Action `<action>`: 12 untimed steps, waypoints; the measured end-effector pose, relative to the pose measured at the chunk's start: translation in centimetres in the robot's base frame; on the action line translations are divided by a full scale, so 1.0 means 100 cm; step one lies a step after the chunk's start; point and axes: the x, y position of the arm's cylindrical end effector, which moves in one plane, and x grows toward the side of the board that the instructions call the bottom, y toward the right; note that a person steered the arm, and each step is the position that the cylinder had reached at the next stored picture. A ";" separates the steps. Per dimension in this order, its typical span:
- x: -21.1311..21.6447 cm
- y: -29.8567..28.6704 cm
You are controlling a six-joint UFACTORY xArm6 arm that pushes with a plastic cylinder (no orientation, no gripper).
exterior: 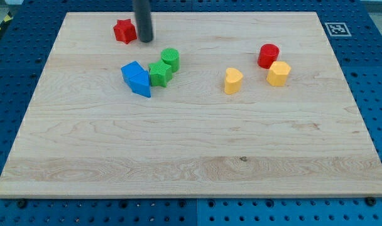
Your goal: Place the green circle to the top center of the board
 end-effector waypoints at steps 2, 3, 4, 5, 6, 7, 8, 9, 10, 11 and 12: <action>-0.005 -0.043; -0.002 -0.037; -0.001 -0.042; 0.016 -0.034; 0.041 -0.029; 0.041 -0.029; 0.052 -0.007; 0.063 0.001; 0.063 0.001; 0.076 0.015; 0.095 0.056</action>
